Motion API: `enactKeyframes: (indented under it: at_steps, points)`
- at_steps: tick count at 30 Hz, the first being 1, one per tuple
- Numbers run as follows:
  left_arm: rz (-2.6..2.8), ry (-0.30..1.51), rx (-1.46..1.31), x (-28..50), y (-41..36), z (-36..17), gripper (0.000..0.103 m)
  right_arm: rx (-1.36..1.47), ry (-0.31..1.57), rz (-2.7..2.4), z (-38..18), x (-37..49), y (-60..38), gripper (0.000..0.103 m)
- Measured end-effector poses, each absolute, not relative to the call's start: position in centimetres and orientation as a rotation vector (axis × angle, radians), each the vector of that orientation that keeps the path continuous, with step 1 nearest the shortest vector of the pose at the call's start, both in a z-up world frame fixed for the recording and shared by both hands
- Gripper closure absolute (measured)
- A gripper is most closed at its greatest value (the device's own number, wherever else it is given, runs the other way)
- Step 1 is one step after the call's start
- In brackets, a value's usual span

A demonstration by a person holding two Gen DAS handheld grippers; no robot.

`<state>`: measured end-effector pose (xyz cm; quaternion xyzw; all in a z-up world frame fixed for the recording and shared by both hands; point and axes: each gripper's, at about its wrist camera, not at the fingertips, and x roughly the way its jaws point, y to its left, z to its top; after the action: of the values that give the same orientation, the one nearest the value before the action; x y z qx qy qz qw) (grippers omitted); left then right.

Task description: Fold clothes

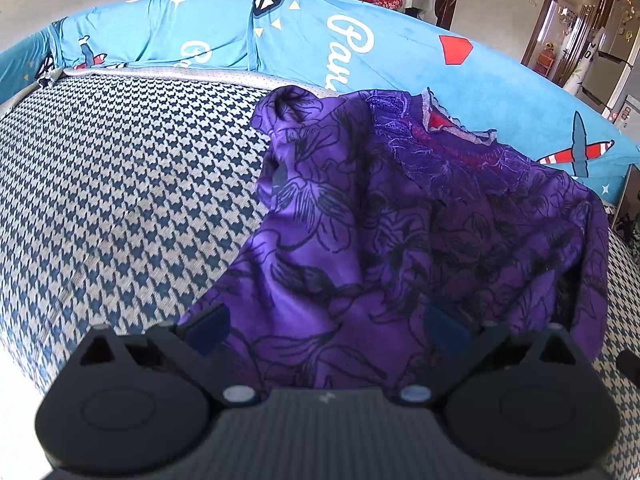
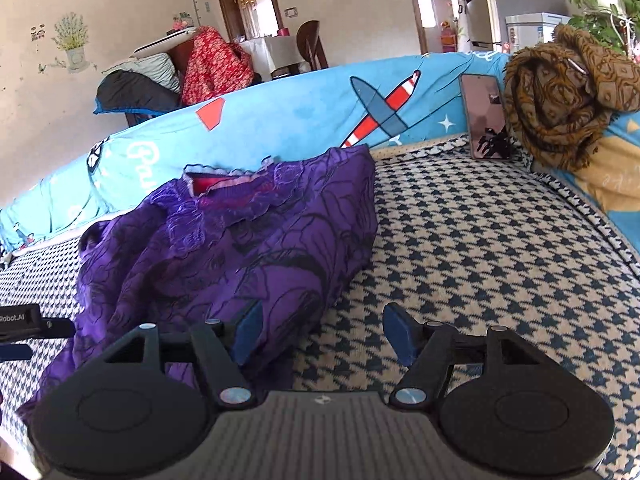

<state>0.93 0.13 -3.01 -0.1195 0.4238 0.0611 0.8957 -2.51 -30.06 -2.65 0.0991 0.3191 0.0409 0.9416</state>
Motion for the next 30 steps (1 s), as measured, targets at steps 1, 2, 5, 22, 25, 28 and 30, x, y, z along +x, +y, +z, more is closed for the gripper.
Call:
enactKeyframes:
  at_steps: [1,2,5,22,25,28,30]
  points:
    - [0.127,0.880,-0.252,0.5,0.2,-3.1,0.000,0.213,0.661,0.114,-2.9,-3.0,-29.8,0.037]
    - [0.132,0.880,-0.253,0.1,0.3,-3.2,0.000,0.228,0.674,0.149,-3.1,-3.3,-29.6,0.037]
    - [0.152,0.875,-0.250,-1.2,0.4,-3.5,0.000,0.280,0.712,0.255,-4.0,-4.0,-28.7,0.037]
    - [0.175,0.921,-0.197,-5.3,-0.8,-6.4,0.000,0.265,0.762,0.385,-7.0,-3.5,-22.6,0.038]
    - [0.181,0.927,-0.200,-5.7,-0.9,-6.7,0.000,0.251,0.754,0.362,-7.4,-3.4,-22.3,0.060]
    - [0.185,0.935,-0.211,-5.9,-0.9,-7.0,0.000,0.248,0.728,0.307,-7.1,-3.6,-23.2,0.092]
    - [0.190,0.936,-0.210,-5.9,-1.0,-7.1,0.000,0.259,0.698,0.261,-6.5,-4.0,-24.3,0.094]
